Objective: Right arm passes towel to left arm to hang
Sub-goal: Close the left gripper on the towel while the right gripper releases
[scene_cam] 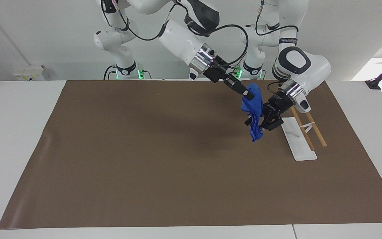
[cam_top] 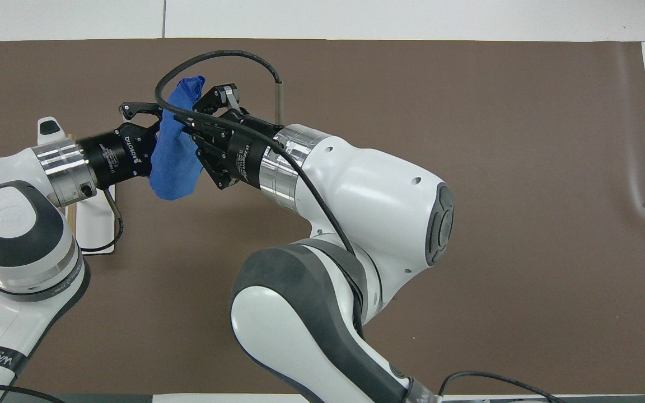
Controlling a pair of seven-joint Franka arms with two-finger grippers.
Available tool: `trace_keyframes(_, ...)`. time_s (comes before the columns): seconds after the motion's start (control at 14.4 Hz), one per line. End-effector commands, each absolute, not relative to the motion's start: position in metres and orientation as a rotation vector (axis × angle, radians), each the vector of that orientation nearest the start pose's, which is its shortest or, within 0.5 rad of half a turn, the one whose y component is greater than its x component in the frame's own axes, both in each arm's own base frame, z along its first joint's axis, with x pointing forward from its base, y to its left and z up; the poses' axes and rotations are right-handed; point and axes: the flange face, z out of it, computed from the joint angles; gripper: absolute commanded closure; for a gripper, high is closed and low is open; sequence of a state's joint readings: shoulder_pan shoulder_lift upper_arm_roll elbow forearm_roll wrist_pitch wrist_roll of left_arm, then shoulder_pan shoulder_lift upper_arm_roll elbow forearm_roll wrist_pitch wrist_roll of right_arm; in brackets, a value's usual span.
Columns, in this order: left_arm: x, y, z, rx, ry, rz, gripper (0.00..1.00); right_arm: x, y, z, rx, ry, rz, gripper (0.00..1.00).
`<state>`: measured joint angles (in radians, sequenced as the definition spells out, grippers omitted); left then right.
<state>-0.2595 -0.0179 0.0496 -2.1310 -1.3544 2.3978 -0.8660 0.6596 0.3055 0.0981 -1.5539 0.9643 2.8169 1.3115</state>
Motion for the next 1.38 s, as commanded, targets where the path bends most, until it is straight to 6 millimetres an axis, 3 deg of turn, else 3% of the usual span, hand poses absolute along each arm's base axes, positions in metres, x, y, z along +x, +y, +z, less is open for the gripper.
trace_keyframes(0.0, 0.558, -0.121, 0.459, 1.432, 1.539, -0.36, 1.0, 0.543, 0.444, 0.569, -1.571, 1.264, 0.207, 1.0)
trace_keyframes(0.62, 0.566, -0.116, 0.493, 1.639, 1.457, -0.184, 1.0, 0.545, 0.441, 0.567, -1.575, 1.266, 0.201, 1.0)
trace_keyframes(0.69, 0.564, -0.115, 0.5, 1.668, 1.441, -0.159, 1.0, 0.544, 0.442, 0.565, -1.6, 1.24, 0.181, 0.39)
trace_keyframes(0.76, 0.563, -0.114, 0.505, 1.695, 1.43, -0.131, 1.0, 0.543, 0.442, 0.564, -1.632, 1.198, 0.15, 0.0)
trace_keyframes(1.04, 0.56, -0.111, 0.527, 1.779, 1.4, 0.008, 1.0, 0.546, 0.43, 0.543, -1.769, 1.091, 0.024, 0.0)
trace_keyframes(1.18, 0.561, -0.104, 0.549, 1.823, 1.362, 0.086, 1.0, 0.556, 0.398, 0.526, -1.899, 1.001, -0.112, 0.0)
trace_keyframes(1.31, 0.562, -0.106, 0.56, 1.935, 1.313, 0.17, 1.0, 0.553, 0.378, 0.503, -2.001, 0.928, -0.18, 0.0)
